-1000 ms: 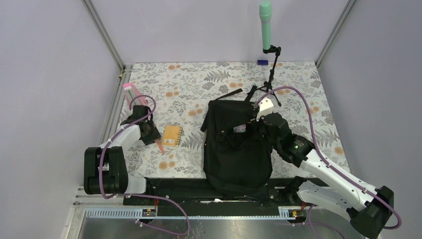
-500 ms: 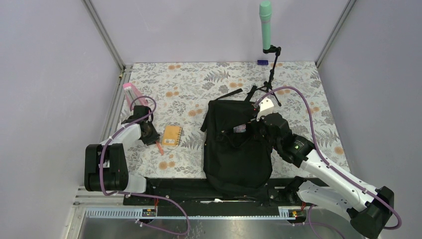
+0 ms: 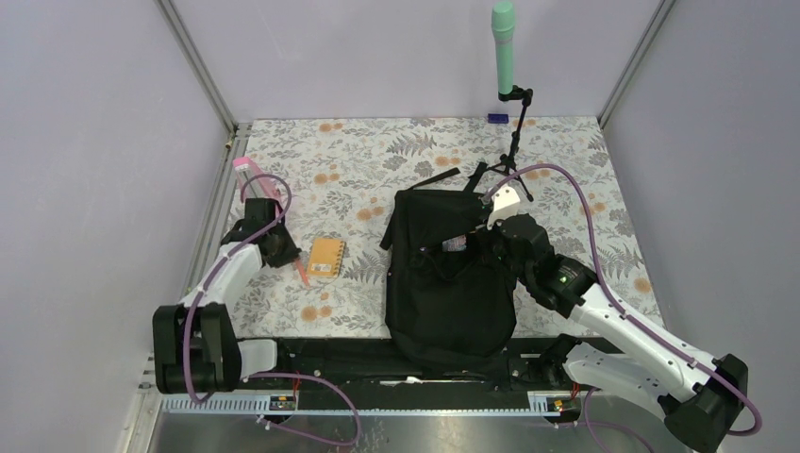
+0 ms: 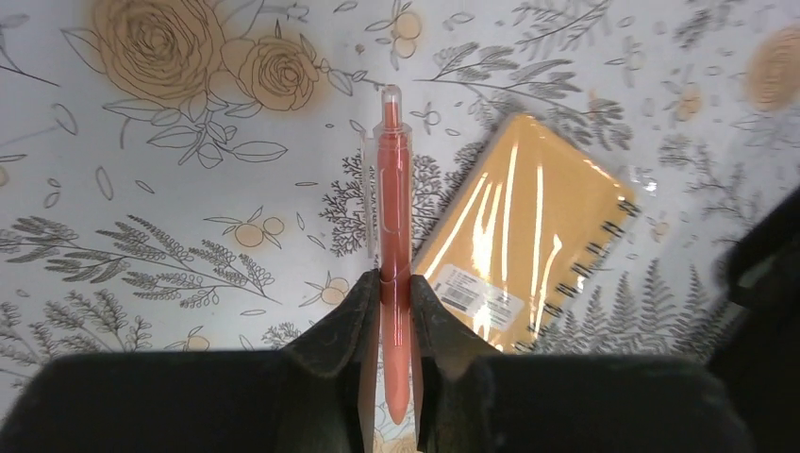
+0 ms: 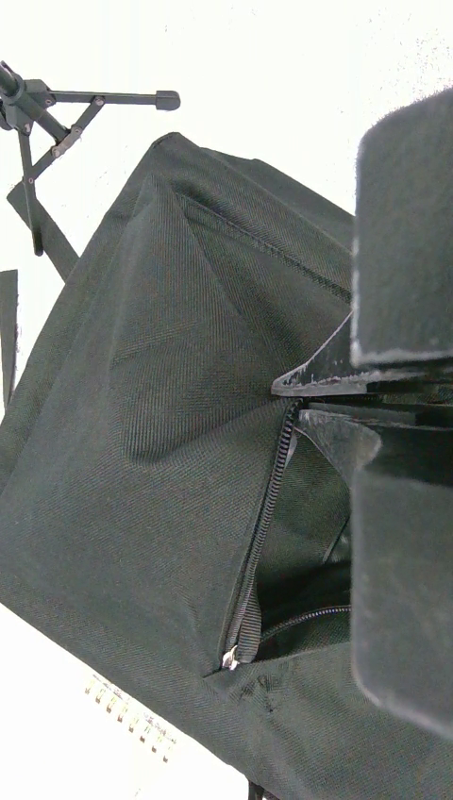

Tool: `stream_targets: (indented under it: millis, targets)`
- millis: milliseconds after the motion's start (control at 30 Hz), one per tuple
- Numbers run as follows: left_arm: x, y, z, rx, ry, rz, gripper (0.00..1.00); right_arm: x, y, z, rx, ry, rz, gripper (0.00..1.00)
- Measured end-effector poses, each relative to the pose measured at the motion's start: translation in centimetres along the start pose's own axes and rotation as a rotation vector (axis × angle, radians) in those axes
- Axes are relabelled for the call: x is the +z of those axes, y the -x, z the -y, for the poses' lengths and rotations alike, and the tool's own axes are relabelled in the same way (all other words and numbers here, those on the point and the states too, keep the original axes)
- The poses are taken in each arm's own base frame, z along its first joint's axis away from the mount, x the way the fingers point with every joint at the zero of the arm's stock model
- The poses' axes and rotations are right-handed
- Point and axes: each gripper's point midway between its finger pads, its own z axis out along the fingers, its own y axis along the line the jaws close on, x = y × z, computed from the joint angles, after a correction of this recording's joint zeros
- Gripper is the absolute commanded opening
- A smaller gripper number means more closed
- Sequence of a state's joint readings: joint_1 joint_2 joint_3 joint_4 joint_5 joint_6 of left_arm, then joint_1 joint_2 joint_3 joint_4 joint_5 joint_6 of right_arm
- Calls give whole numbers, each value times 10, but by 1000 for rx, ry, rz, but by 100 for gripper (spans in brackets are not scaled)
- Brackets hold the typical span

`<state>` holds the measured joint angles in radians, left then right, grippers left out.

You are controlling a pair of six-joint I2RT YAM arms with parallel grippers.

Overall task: Pack the student bag
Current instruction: Pick up the stationery from the center of the board, then place the stationery in the student bag.

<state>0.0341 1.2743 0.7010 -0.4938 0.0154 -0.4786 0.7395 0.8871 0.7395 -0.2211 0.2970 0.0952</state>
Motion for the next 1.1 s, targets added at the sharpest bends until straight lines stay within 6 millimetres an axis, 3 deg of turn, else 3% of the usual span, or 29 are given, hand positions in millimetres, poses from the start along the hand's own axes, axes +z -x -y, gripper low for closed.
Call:
stream_targets:
  millis: [167,300,433,600,833,1000,1100]
  targets:
    - [-29,17,18,48,-81,124,10,-3,1,1,1,0,5,2]
    - [-62,10,68,207,-252,225,10,-3,1,1,4,0,7,2]
    - [-101,-18,120,356,-454,268,10,-4,1,1,8,1,11,2]
    - [-134,-61,162,480,-619,214,10,-5,2,1,9,0,15,2]
    - [-201,-108,228,647,-896,117,10,-5,2,2,9,-3,16,2]
    - [-223,-134,256,752,-990,57,10,-5,2,2,9,-5,16,2]
    - [-222,-150,274,799,-1009,0,10,-5,3,2,9,-5,17,2]
